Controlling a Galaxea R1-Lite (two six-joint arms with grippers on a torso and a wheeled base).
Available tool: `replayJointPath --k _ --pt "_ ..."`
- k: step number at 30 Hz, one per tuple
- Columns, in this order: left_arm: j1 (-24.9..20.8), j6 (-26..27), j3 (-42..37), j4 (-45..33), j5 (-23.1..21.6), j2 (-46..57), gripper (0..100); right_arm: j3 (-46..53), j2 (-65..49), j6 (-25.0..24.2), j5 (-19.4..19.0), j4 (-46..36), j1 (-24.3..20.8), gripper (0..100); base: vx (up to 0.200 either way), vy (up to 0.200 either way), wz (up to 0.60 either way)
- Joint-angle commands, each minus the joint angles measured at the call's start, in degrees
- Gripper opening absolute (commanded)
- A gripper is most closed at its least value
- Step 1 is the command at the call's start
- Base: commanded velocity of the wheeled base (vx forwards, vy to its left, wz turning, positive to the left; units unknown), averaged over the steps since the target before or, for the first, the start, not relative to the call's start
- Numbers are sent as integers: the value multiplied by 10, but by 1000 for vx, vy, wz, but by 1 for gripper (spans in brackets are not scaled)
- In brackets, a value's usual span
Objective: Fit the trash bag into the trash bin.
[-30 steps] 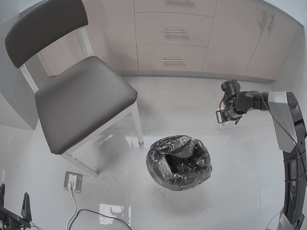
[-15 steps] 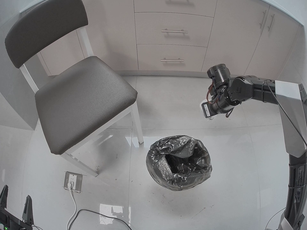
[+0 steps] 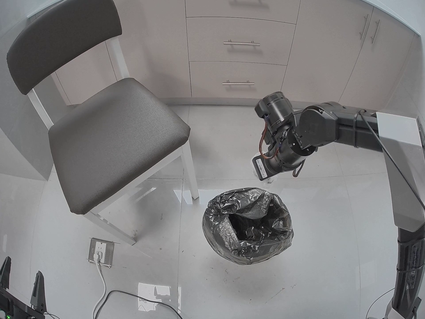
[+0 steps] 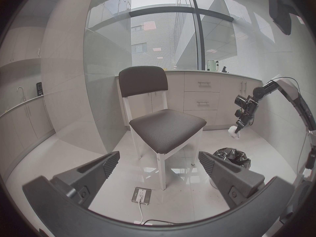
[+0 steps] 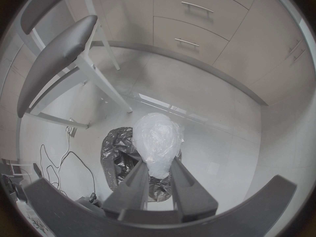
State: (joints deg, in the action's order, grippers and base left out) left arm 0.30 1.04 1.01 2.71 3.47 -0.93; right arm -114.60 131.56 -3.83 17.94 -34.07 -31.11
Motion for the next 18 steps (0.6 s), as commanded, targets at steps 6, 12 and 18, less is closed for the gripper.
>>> replayJointPath --k 6,12,18 --pt "0 0 -7 0 2 8 100 0 63 -8 0 0 -25 0 0 0 0" --pt "0 0 -7 0 2 8 100 0 98 -26 0 1 -33 0 0 0 0" --pt "0 0 -7 0 1 8 100 0 125 -33 0 1 -39 0 0 0 0"
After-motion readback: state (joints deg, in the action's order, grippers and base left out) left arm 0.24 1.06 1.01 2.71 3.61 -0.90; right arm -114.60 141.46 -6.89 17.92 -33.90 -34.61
